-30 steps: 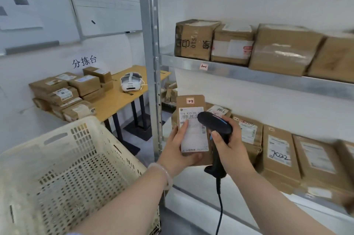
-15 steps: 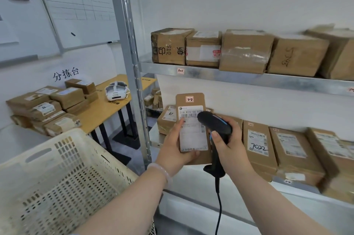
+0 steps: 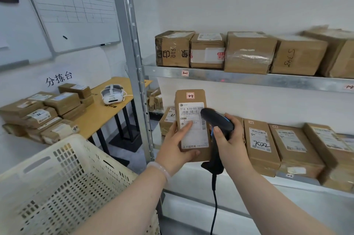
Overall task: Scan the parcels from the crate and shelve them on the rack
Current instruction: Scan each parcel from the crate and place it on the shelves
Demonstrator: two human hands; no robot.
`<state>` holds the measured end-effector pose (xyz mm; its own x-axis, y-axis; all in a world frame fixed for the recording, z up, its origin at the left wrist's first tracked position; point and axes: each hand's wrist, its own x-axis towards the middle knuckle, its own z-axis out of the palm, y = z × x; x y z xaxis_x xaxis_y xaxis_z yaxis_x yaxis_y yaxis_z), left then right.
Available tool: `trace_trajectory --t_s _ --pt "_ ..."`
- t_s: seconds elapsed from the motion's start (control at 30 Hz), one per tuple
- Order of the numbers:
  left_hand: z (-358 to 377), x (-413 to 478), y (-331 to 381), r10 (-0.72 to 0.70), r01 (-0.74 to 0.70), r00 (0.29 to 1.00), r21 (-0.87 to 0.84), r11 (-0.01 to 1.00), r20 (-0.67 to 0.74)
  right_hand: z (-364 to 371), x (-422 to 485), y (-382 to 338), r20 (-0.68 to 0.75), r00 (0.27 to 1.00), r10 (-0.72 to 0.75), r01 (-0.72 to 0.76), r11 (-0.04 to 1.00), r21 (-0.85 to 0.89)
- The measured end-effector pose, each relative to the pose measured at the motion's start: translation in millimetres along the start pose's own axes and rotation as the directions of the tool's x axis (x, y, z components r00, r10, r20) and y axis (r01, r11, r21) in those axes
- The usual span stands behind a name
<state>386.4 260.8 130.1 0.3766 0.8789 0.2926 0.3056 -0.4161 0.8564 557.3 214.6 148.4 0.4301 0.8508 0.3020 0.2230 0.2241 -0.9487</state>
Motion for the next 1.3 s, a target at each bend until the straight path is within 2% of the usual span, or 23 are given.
trace_trajectory --t_s 0.7,0.93,1.3 --pt "-14 19 -7 0.008 -0.003 0.996 0.061 0.998 -0.092 -8 -24 -63 0.103 0.976 -0.191 0.209 0.958 -0.197" --pt "1 25 0 0.106 -0.088 0.99 0.19 0.978 -0.09 -11 -35 -74 0.11 0.986 -0.123 0.14 0.976 -0.164" --pt "12 23 3 0.123 -0.12 0.992 0.123 0.985 -0.024 -11 -51 -81 0.091 0.989 -0.114 0.132 0.964 -0.23"
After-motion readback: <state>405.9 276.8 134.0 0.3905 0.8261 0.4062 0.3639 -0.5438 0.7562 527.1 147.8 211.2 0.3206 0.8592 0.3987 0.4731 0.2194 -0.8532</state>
